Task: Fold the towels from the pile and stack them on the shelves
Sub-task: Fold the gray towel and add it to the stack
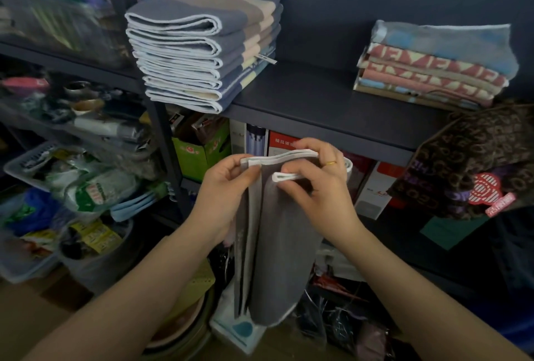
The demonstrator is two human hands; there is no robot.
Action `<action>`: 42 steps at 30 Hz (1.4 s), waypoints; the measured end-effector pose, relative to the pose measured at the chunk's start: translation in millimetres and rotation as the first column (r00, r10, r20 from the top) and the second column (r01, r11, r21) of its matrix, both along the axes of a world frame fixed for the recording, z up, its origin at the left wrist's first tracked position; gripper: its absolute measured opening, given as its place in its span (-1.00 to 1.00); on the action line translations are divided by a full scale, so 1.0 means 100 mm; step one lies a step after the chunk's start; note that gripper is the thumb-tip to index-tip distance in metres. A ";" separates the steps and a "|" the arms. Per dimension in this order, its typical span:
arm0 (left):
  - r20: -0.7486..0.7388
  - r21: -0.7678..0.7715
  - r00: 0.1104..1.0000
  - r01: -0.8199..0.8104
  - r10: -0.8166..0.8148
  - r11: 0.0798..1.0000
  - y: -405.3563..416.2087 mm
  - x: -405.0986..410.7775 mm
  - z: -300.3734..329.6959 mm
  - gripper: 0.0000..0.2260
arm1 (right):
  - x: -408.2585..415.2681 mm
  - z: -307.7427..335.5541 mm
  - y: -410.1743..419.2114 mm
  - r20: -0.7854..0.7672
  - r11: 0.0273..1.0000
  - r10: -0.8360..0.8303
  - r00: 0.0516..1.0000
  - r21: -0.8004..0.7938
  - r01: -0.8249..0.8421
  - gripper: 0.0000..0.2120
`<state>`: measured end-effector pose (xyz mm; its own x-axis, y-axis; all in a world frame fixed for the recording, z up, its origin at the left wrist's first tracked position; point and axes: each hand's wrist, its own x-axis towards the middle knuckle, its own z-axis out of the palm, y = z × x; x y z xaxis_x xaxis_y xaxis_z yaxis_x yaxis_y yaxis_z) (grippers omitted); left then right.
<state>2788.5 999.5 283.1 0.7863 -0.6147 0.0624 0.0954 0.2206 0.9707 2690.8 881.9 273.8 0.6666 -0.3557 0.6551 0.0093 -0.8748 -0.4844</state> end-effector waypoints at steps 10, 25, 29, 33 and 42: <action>-0.016 0.027 0.997 0.076 -0.075 0.997 0.11 -0.02 0.03 -0.81 | 0.05 0.02 0.11 0.051 0.992 0.127 0.991 -0.027 -0.126 -0.94; 0.120 -0.023 0.981 0.156 -0.153 0.987 0.09 0.01 -0.03 -0.83 | 0.12 0.08 0.12 0.059 0.989 0.147 0.987 0.027 -0.149 -0.94; 0.218 0.052 0.973 0.065 -0.075 0.997 0.06 0.07 -0.06 -0.81 | 0.12 0.01 0.10 0.062 0.996 0.073 0.995 -0.062 -0.069 -0.89; 0.132 0.021 0.991 0.027 -0.030 0.999 0.02 0.01 -0.05 -0.78 | 0.13 0.02 0.14 0.010 0.983 0.043 0.999 -0.179 -0.041 -0.85; 0.245 0.050 0.946 0.205 -0.211 0.978 0.10 0.06 -0.02 -0.84 | 0.10 0.07 0.14 -0.052 0.991 -0.045 0.998 -0.128 0.038 -0.75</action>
